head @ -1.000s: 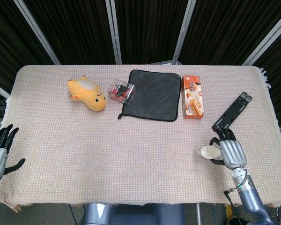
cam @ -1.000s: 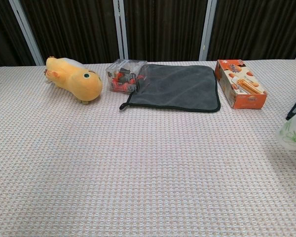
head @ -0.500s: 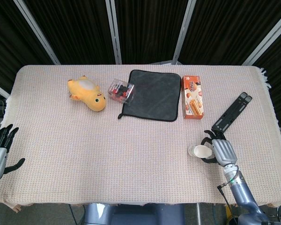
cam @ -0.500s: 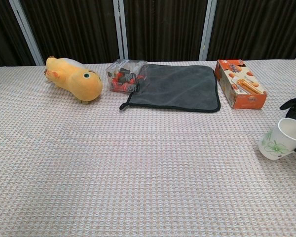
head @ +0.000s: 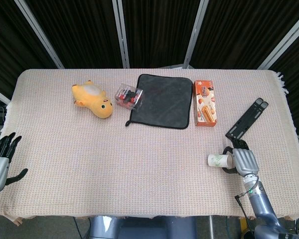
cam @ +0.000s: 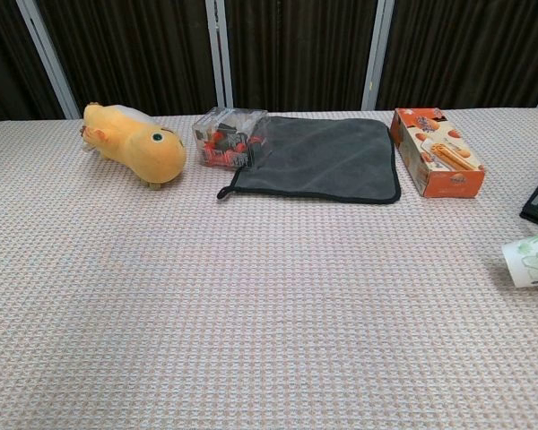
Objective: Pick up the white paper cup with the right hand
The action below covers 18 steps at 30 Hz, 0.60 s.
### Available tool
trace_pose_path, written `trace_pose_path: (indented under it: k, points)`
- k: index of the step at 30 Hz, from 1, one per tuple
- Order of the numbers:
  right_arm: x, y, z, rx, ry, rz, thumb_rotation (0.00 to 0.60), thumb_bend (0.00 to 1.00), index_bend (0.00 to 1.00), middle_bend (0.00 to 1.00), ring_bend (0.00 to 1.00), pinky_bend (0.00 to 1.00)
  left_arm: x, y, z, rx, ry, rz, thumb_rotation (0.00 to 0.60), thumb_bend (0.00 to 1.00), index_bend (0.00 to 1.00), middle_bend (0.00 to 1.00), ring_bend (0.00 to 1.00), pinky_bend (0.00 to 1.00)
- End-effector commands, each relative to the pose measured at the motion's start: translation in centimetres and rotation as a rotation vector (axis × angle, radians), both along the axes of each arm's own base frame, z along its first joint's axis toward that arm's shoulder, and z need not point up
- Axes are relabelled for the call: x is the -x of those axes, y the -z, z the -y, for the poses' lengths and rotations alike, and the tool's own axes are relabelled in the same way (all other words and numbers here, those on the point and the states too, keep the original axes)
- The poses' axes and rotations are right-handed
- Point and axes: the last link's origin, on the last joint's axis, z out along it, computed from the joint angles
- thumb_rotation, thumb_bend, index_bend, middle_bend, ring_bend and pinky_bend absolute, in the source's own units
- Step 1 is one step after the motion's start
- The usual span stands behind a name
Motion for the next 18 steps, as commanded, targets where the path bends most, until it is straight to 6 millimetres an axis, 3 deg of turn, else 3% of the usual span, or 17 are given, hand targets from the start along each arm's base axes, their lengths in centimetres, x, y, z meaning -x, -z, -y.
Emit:
trace_pose_path:
  k: [1, 5, 8, 11, 18]
  points:
    - [0.9, -0.4, -0.1, 0.038, 0.029, -0.064, 0.600, 0.19, 0.19, 0.00, 0.00, 0.00, -0.1, 0.0, 0.0, 0.000, 0.002, -0.001, 0.600, 0.15, 0.00, 0.00, 0.00, 0.00]
    - [1.0, -0.7, -0.5, 0.072, 0.031, -0.109, 0.600, 0.17, 0.02, 0.00, 0.00, 0.00, -0.1, 0.1, 0.0, 0.001, 0.004, 0.000, 0.600, 0.15, 0.00, 0.00, 0.00, 0.00]
    - [0.5, -0.7, -0.8, 0.086, 0.012, -0.119, 0.600, 0.17, 0.00, 0.00, 0.00, 0.00, -0.2, 0.1, 0.0, 0.002, 0.005, 0.000, 0.600, 0.15, 0.00, 0.00, 0.00, 0.00]
    - [-0.2, -0.5, -1.2, 0.091, -0.018, -0.119, 0.600, 0.16, 0.02, 0.00, 0.00, 0.00, -0.2, 0.1, 0.0, 0.000, 0.007, 0.003, 0.600, 0.15, 0.00, 0.00, 0.00, 0.00]
    - [-2.1, 1.0, -1.5, 0.115, -0.108, -0.153, 0.600, 0.16, 0.18, 0.00, 0.00, 0.00, -0.2, 0.0, -0.1, 0.002, 0.007, 0.011, 0.600, 0.15, 0.00, 0.00, 0.00, 0.00]
